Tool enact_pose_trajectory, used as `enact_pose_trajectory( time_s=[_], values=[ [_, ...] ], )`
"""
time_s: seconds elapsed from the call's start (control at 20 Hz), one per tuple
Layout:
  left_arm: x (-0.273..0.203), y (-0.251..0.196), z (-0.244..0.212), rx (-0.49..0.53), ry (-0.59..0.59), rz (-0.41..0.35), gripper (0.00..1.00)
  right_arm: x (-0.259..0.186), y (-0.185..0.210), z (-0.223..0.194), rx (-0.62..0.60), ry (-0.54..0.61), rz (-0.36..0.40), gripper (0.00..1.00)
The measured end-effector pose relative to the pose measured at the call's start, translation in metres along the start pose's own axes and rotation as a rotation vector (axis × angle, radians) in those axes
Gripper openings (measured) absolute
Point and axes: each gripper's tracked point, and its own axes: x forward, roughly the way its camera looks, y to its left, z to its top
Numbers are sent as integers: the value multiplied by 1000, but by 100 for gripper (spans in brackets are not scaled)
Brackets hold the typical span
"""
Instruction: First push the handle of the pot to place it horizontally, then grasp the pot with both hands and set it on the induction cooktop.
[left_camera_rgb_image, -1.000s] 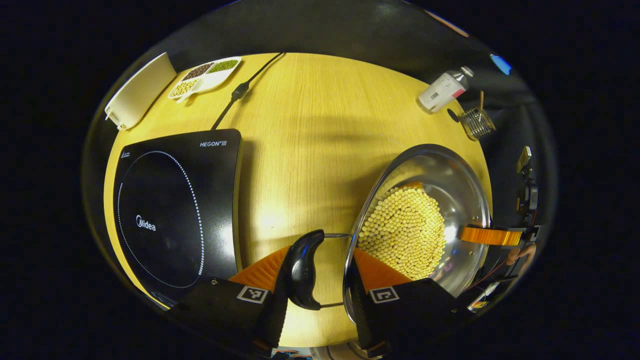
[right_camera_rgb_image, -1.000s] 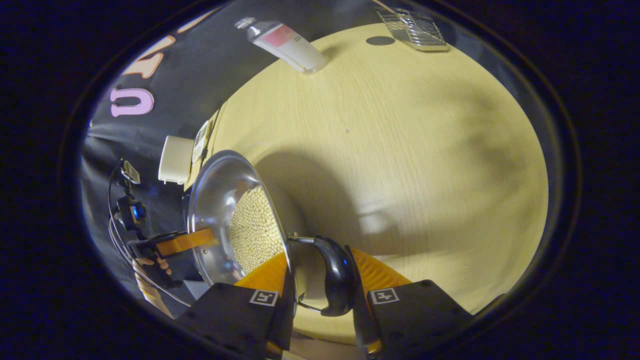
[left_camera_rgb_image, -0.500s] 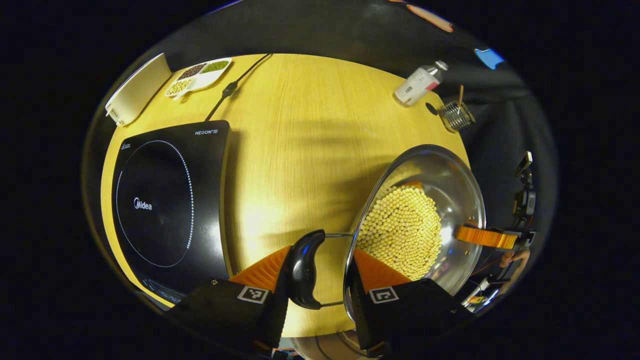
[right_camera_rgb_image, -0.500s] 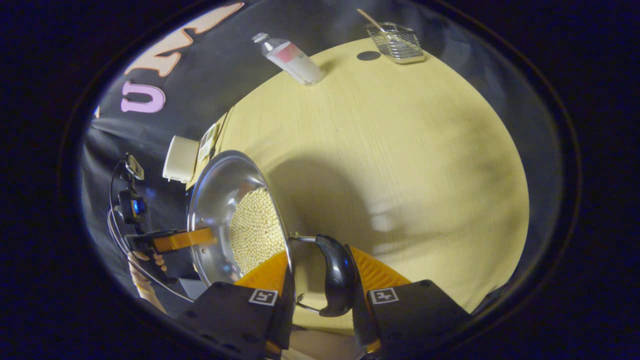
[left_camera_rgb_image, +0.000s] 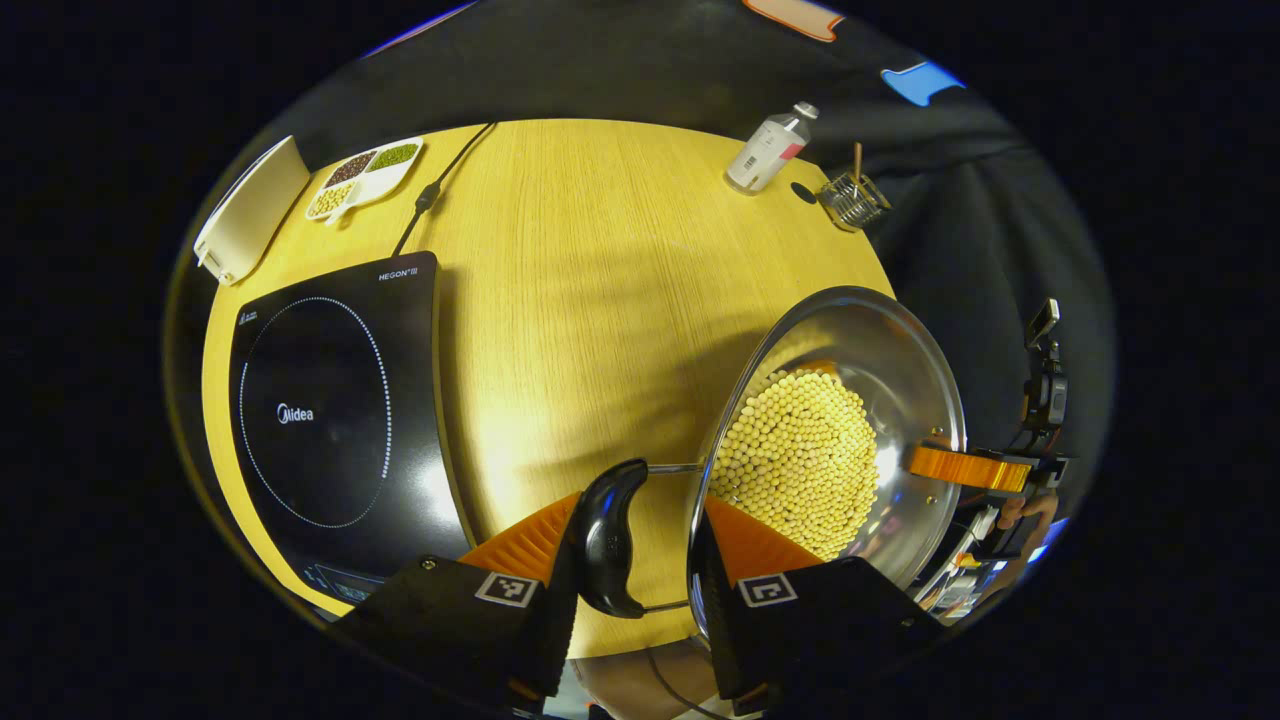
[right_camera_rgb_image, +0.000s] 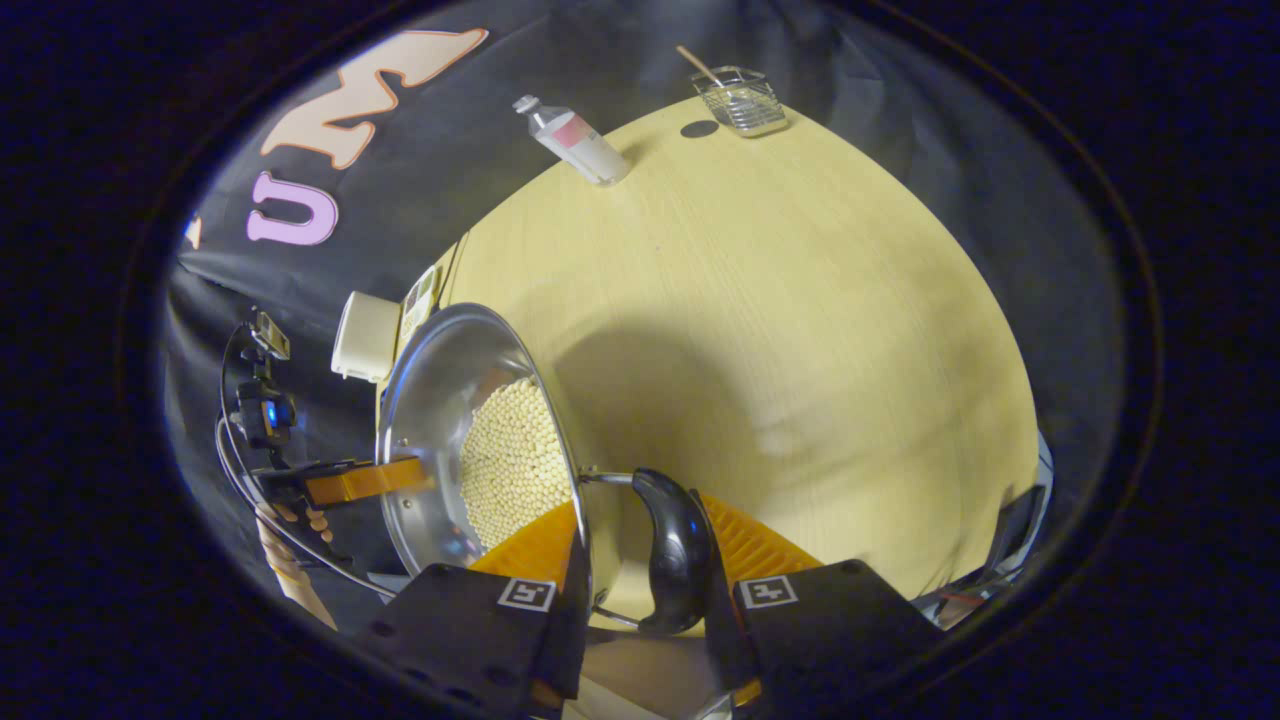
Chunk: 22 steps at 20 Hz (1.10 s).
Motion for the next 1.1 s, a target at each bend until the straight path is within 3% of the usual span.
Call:
enact_pose_trajectory(
  time_s=[0.55, 0.6, 0.65, 1.1],
  values=[
    [-48, 68, -15, 140, -6, -63, 61, -10, 79, -73, 106, -126, -54, 46],
    [-53, 77, -17, 146, -7, -64, 58, -7, 89, -81, 110, -129, -54, 52],
    [-57, 86, -19, 150, -7, -63, 58, -4, 97, -87, 113, -129, -55, 46],
    [-91, 169, -27, 106, -49, -43, 58, 24, 180, -104, 47, -135, -57, 46]
  ],
)
